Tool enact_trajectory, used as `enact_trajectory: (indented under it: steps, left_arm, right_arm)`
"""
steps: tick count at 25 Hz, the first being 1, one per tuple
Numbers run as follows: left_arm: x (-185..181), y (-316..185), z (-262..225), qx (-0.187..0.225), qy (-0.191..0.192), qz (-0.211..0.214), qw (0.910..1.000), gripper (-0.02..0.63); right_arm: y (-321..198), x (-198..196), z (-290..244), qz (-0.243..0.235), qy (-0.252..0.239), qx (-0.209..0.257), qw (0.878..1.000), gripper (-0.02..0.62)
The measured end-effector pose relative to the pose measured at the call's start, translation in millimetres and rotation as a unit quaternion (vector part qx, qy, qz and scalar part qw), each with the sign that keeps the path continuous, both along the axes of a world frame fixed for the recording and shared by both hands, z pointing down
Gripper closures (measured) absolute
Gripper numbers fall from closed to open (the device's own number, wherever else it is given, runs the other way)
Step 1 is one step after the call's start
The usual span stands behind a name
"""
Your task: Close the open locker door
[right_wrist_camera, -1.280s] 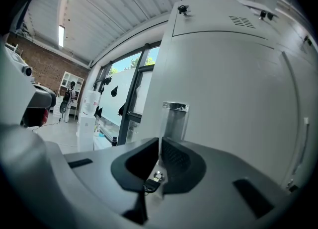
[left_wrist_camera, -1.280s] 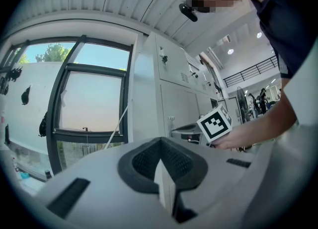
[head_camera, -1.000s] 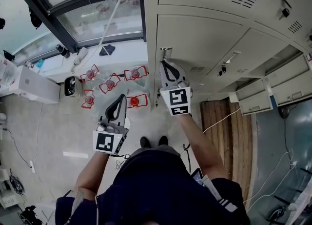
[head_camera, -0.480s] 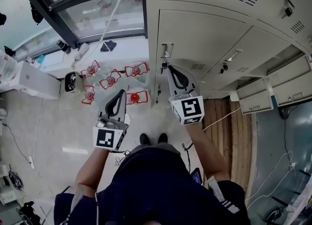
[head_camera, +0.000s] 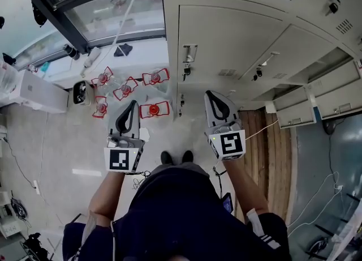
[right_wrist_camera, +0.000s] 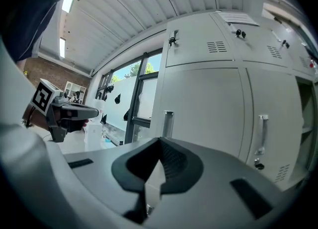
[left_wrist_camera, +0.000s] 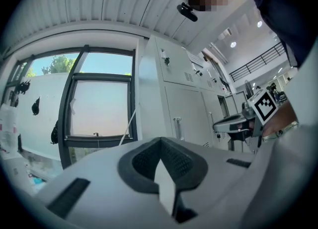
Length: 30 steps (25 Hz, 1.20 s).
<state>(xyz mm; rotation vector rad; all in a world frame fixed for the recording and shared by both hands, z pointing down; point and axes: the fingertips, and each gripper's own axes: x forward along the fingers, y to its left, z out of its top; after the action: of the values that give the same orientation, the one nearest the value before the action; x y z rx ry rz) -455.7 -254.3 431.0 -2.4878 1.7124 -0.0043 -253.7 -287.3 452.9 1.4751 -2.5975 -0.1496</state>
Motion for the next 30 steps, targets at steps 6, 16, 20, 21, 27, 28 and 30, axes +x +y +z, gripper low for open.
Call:
enact_trajectory:
  steps: [6,16,20,21,27,28,30]
  left_arm:
    - [-3,5,1,0.001,-0.009,-0.018,0.9998,0.603]
    - [-3,15,6,-0.010,-0.020,-0.035,0.9991,0.603]
    - [-3,16,10,-0.014,-0.023,-0.036,0.9990,0.603]
    - [-3,16,10,-0.016,-0.027,-0.037,0.9988,0.603]
    - [-8,17,22,-0.030,-0.047,-0.038,0.9977,0.603]
    - [-7,17,25,-0.032,-0.050,-0.037,0.9976,0.603]
    - [-6,17,27,-0.035,-0.054,-0.036,0.9973,0.603]
  right_arm:
    - [18,22,6,0.020,0.005,-0.006,1.000,0.600]
    - [31,50,19,0.067,-0.002,-0.027,0.997,0.600]
    - [32,52,22,0.070,-0.002,-0.031,0.997,0.600]
    - [32,53,24,0.070,-0.001,-0.032,0.997,0.601]
    - [33,52,27,0.070,0.000,-0.033,0.997,0.601]
    - [33,52,27,0.069,0.003,-0.032,0.997,0.601]
    - [32,51,28,0.069,0.009,-0.030,0.997,0.601]
